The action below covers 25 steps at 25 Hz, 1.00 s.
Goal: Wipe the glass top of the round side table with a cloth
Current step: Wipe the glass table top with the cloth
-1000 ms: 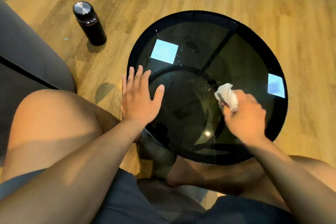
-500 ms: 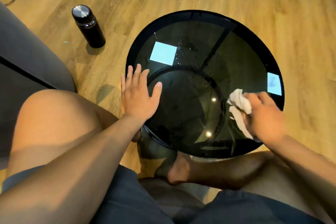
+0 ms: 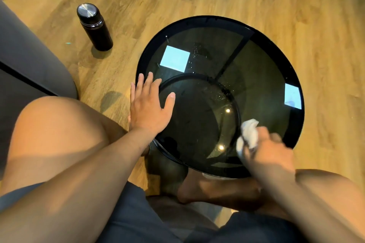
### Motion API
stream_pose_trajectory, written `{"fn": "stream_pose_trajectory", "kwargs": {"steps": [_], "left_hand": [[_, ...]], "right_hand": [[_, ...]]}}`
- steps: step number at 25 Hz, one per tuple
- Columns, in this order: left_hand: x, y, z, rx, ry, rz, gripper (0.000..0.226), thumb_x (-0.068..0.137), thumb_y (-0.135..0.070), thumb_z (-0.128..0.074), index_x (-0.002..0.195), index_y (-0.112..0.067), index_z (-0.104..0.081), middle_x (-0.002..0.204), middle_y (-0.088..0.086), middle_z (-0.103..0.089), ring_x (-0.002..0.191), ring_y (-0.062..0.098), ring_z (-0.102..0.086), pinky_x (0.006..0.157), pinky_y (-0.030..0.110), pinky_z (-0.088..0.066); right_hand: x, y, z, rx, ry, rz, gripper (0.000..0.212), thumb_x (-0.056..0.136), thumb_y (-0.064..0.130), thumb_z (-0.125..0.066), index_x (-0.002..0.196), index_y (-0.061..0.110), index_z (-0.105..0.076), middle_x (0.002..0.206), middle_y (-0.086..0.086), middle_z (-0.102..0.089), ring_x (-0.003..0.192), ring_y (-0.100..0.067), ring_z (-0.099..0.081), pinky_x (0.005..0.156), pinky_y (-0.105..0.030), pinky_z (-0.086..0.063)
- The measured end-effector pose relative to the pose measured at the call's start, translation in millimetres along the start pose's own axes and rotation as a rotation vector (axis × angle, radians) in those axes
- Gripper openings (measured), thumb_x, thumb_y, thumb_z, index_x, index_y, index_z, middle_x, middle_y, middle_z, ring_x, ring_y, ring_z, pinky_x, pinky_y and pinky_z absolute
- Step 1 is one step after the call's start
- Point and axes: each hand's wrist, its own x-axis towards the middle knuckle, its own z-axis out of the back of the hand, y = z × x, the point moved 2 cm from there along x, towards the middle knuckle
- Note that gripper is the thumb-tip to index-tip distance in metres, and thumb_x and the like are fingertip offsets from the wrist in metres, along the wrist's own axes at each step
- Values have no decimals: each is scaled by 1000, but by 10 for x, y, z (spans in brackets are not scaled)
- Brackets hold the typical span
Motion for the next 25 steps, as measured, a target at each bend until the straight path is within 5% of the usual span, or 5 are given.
{"fn": "stream_pose_trajectory", "kwargs": {"steps": [4, 7, 14, 21, 25], "left_hand": [[-9, 0, -3, 23, 4, 3, 59, 97, -55, -34, 144, -20, -43, 162, 5, -27, 153, 23, -10, 124, 47, -3], [-15, 4, -6, 17, 13, 6, 60, 96, -56, -32, 144, -21, -43, 162, 5, -27, 153, 23, -10, 124, 46, -3], [12, 6, -14, 12, 5, 35, 58, 97, -55, -33, 143, -23, -44, 162, 2, -27, 153, 22, -10, 124, 46, -5], [11, 3, -10, 12, 2, 31, 57, 97, -56, -33, 141, -23, -47, 162, 3, -29, 152, 23, -12, 124, 46, -6], [6, -7, -11, 8, -1, 26, 57, 97, -55, -35, 142, -21, -47, 161, 4, -29, 152, 23, -12, 124, 45, -5]], "right_hand": [[-284, 228, -79, -98, 87, 268, 37, 75, 45, -72, 101, 26, -55, 81, -1, -51, 57, -29, -62, 49, -30, -44], [196, -103, -6, -213, 138, 160, 31, 87, 52, -52, 106, 30, -40, 93, 0, -42, 86, -32, -63, 64, -36, -44], [1385, -1030, 83, -277, -29, -109, 42, 89, 53, -37, 114, 20, -42, 96, -21, -57, 75, -38, -57, 70, -45, -49], [504, -306, 127, -209, 150, -94, 30, 90, 34, -44, 108, 11, -43, 93, -21, -59, 85, -42, -62, 66, -39, -41], [-213, 503, 81, -294, 333, 149, 36, 92, 39, -43, 121, 19, -36, 105, -6, -61, 96, -29, -66, 73, -34, -48]]}}
